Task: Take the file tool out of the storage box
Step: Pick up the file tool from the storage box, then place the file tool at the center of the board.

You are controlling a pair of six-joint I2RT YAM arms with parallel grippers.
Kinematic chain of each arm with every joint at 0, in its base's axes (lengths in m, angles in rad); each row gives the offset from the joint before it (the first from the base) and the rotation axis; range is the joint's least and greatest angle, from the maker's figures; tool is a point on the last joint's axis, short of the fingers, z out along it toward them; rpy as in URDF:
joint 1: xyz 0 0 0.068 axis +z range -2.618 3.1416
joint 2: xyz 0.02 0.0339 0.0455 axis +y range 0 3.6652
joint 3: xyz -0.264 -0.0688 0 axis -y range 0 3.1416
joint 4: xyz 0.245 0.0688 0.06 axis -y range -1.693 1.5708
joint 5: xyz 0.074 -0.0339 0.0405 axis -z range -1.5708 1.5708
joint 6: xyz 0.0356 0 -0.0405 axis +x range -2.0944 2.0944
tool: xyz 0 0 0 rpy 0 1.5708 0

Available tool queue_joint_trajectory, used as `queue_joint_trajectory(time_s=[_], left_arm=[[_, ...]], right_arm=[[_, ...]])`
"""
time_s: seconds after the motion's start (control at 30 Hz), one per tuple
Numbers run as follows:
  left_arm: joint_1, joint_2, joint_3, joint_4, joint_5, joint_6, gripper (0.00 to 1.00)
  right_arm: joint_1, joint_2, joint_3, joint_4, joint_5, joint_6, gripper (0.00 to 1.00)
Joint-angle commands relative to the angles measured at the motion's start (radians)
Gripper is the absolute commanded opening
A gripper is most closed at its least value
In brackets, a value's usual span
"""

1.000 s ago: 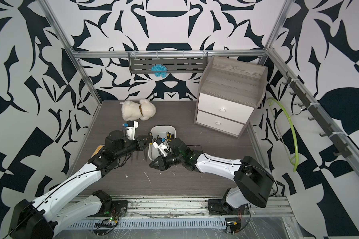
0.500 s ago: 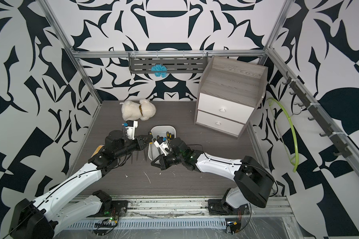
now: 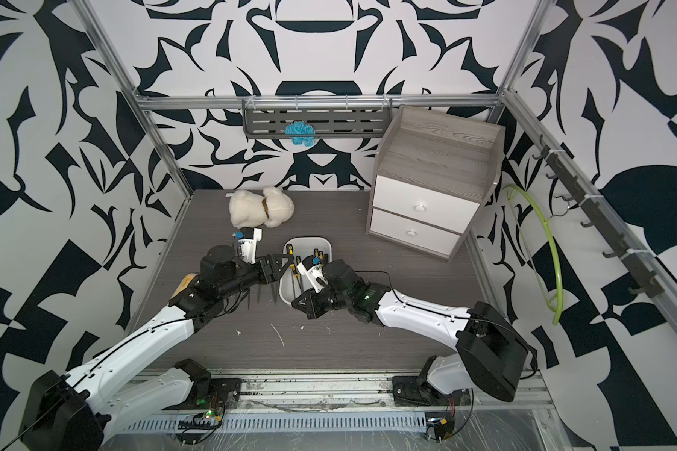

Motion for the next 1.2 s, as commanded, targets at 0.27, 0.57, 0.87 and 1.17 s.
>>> queue_joint_trajectory(time_s=[0.27, 0.57, 0.87, 1.17], left_arm=[[0.0, -0.055, -0.019, -0.005, -0.04, 0.026, 0.83], [0.0, -0.066, -0.034, 0.016, -0.047, 0.025, 0.99], [0.0, -0.005, -0.002, -0.006, -0.024, 0.012, 0.99], [-0.002, 0.1, 0.081, -0.14, -0.037, 0.019, 0.99]], right_arm=[[0.001, -0.067, 0.067, -0.139, 0.157, -0.076, 0.0], [-0.001, -0.199, 0.096, -0.345, 0.328, -0.114, 0.0], [-0.035, -0.31, 0.126, -0.65, 0.557, -0.145, 0.0], [-0.329, -0.016, 0.148, -0.667, 0.173, -0.129, 0.0]])
